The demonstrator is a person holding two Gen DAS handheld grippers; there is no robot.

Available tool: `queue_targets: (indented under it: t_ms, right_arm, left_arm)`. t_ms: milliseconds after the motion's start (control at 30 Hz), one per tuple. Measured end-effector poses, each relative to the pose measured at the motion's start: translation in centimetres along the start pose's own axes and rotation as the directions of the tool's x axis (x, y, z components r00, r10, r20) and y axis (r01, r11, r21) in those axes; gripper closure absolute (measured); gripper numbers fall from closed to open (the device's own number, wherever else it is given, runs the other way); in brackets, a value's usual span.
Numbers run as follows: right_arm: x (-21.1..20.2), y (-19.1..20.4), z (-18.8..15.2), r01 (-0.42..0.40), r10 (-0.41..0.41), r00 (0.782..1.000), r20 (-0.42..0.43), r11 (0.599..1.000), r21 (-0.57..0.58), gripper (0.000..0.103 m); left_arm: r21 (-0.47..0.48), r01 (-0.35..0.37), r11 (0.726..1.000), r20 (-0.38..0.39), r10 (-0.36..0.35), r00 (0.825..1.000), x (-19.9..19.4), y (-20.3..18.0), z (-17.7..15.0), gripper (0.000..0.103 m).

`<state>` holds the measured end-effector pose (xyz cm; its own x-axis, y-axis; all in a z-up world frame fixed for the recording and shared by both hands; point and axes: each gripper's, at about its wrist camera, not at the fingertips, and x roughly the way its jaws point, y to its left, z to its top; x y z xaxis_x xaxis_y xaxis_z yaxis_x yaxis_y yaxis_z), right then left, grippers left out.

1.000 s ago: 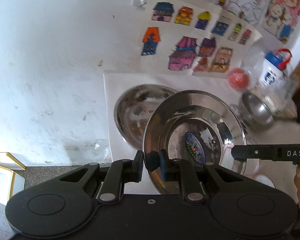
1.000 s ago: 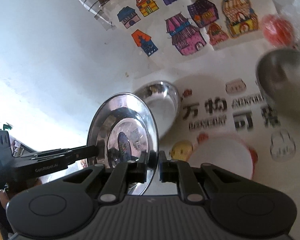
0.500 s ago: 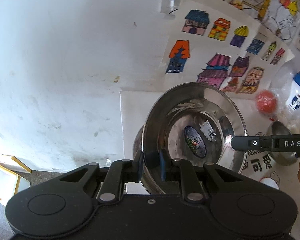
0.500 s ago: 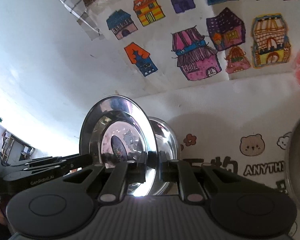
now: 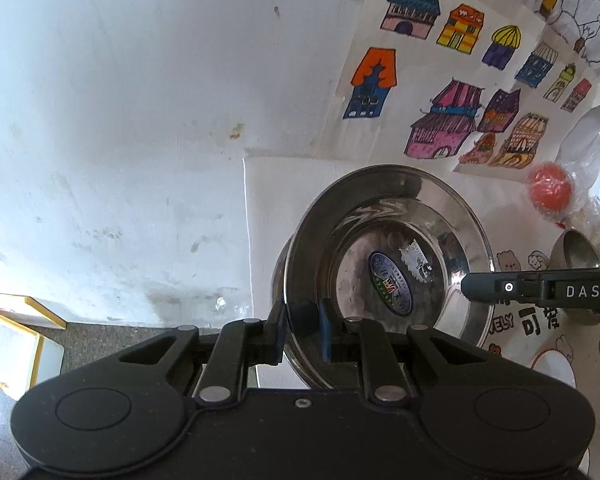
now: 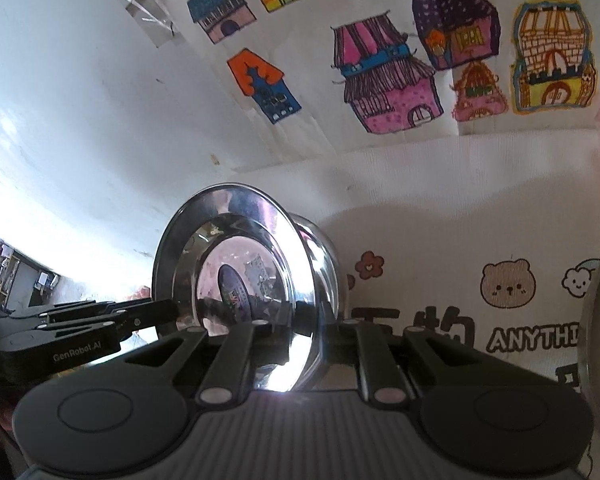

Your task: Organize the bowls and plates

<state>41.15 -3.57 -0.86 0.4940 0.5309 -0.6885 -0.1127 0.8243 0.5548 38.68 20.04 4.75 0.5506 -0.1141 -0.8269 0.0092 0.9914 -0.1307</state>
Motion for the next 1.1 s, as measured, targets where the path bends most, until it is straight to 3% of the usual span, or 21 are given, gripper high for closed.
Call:
queue_targets:
  t_ms: [733, 1100]
  right_arm:
    - [0.8, 0.7, 0.1, 0.029, -0.029, 0.999, -0.022, 0.999, -0.021, 0.087]
    - [1.0, 1.5, 0.0, 0.056, -0.057, 0.998, -0.014, 0.997, -0.058, 0.083]
  left_arm:
    - [-0.022, 0.0, 1.0, -0.019, 0.0, 1.0, 0.6, 0.4, 0.3, 0.085]
    - [0.003, -0.041, 0.999, -0.015, 0.041, 0.999, 0.8, -0.1, 0.2, 0.084]
